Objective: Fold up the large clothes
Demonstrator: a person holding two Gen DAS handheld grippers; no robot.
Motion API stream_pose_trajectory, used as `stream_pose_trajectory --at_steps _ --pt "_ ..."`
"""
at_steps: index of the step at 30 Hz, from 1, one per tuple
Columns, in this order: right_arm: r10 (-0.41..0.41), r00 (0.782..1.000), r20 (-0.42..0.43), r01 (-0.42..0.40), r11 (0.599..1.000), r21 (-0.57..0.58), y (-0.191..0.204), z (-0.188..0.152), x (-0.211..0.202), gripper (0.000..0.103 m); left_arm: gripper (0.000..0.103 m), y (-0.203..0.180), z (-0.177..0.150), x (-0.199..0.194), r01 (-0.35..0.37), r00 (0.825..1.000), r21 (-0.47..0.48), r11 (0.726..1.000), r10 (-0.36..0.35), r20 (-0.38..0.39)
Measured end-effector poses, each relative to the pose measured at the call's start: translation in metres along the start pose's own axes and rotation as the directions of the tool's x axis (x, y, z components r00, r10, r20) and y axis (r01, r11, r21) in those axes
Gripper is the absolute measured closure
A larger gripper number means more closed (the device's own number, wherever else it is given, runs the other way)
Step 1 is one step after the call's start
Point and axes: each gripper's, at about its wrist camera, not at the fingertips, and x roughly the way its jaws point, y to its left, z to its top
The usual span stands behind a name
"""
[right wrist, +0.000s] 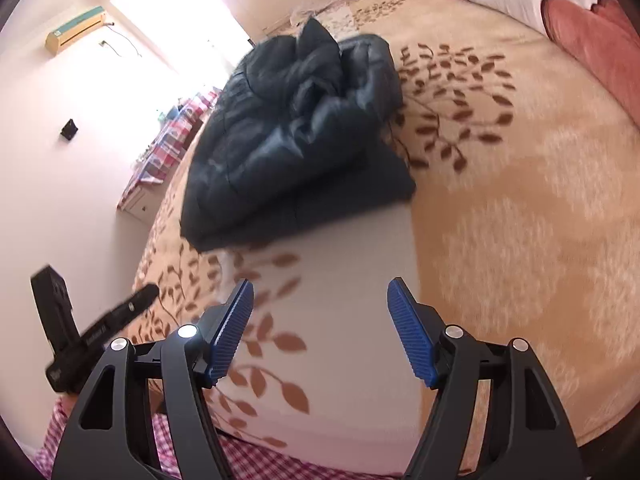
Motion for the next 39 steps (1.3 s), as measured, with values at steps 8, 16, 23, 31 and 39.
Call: stream_pose_trajectory --at_steps 8,16,23,31,39 --pt "-0.049 0.997 -0.057 0.047 0.999 -0.022 0.020 -0.021 0.011 0.033 0.026 -0.014 -0.015 -0.006 -0.083 0.995 0.059 0.995 0.086 -0.050" --pt "-0.219 0.975 -0.029 0.208 0.955 -0.211 0.049 -0.061 0.014 0.033 0.026 -0.019 -0.044 -0.019 -0.130 0.989 0.058 0.990 0.134 -0.068" --pt "-0.312 0.950 0.022 0.307 0.915 -0.263 0.062 -0.082 0.009 0.033 0.026 -0.025 -0.060 -0.026 -0.141 0.987 0.067 0.988 0.146 -0.071" --pt "-0.369 0.929 0.042 0.365 0.888 -0.278 0.068 -0.098 0.008 0.033 0.026 -0.034 -0.076 -0.037 -0.139 0.988 0.087 0.987 0.144 -0.061" --pt "-0.391 0.919 0.048 0.388 0.881 -0.269 0.066 -0.108 0.002 0.033 0.026 -0.046 -0.091 -0.043 -0.138 0.987 0.126 0.982 0.147 -0.062"
